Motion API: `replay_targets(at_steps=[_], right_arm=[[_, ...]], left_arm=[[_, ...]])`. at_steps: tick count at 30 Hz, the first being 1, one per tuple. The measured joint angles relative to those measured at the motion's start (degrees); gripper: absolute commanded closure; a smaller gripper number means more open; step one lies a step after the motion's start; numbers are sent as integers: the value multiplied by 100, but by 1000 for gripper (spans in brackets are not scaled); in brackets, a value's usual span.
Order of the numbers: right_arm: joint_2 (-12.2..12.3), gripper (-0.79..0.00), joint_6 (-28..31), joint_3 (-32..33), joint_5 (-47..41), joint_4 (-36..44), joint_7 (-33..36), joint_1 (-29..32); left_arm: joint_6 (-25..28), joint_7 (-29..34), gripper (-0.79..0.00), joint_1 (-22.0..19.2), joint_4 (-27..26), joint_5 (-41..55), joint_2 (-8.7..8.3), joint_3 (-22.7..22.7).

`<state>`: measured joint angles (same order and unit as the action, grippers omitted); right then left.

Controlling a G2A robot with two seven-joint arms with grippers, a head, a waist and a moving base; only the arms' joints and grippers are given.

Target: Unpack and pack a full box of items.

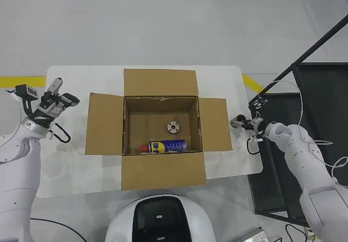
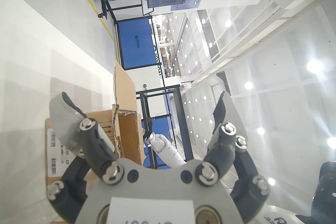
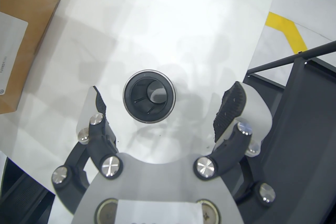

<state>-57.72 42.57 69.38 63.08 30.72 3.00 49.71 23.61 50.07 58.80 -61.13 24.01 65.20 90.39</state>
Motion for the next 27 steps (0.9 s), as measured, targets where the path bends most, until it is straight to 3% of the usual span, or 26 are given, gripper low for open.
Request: replay_targets(at_steps=[4,5,6,7,8,9,10,27], right_arm=[[-56,-785,-20,-110,49,-127,47,-124],[-73,-646,-22,-141,58,-173,72,-160],[-85,-431,-19,-162,58,-208,87,-185],[-96,-280,-10,-181,58,-242,96,-210],[-110,-203,4,-206,63,-283,97,-238],[-119,-55,15,-223,70,-311,90,-255],[-126,0,26,-239,78,-337,78,-270],[-95,0,258,-339,414,-434,-619,-289]], left_arm=[[0,0,-785,0,0,0,0,0],[0,0,-785,0,0,0,0,0],[0,0,-785,0,0,0,0,0],[0,0,-785,0,0,0,0,0],[0,0,-785,0,0,0,0,0],[0,0,-785,0,0,0,0,0],[0,0,-785,0,0,0,0,0],[0,0,-785,0,0,0,0,0]])
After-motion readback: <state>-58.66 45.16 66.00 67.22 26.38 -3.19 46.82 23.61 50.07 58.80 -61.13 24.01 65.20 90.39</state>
